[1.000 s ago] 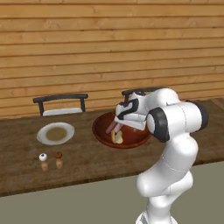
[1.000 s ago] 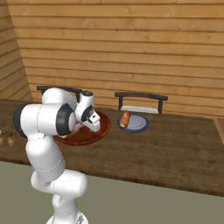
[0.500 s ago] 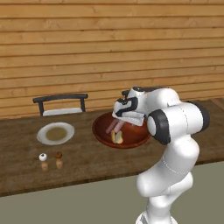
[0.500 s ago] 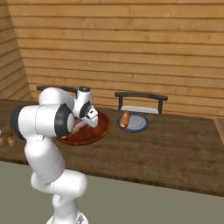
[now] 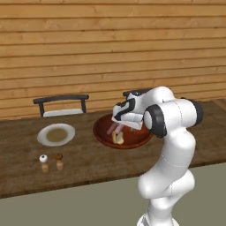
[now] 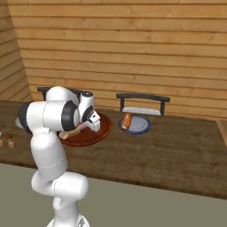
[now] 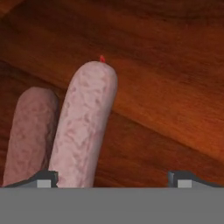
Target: Place one bun and one sausage from the bowl on each plate.
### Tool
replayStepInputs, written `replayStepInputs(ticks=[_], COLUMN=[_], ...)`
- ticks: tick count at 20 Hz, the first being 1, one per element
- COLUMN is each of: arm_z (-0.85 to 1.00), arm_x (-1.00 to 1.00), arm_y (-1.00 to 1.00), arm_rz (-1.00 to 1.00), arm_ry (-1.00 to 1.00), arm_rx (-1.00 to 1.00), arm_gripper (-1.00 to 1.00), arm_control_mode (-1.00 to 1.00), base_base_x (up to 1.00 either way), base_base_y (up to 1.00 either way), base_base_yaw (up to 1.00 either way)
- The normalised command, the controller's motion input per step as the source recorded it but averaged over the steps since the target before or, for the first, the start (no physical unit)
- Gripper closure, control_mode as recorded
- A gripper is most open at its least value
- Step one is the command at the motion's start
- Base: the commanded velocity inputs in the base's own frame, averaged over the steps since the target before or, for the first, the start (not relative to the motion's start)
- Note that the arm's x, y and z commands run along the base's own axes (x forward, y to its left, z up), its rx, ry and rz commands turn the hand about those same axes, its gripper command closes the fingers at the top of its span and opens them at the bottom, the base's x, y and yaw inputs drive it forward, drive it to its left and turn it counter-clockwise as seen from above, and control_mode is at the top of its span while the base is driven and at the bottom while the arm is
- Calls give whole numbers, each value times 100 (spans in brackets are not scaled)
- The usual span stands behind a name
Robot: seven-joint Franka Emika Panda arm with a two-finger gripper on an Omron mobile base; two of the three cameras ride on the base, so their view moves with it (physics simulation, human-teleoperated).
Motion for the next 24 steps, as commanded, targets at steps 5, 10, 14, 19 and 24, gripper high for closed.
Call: replayStepInputs(ticks=[5,10,14,19,24], arm_z=[-27,-6,0,-30,-68], arm_x=[2,4,10,-14,-78], arm_y=[-7,5,10,-1,-14], arm_rz=[-3,-17,-13,-2,0], arm_ry=[0,-2,-8,-3,6], arm_rx=[0,0,0,0,2], arm_gripper=[-100,-100,-100,-100,-100], arm_control_mode=[-100,-100,-100,-100,-100], base_base_x=[0,0,0,0,0], base_base_y=[0,0,0,0,0], base_base_yaw=[0,0,0,0,0])
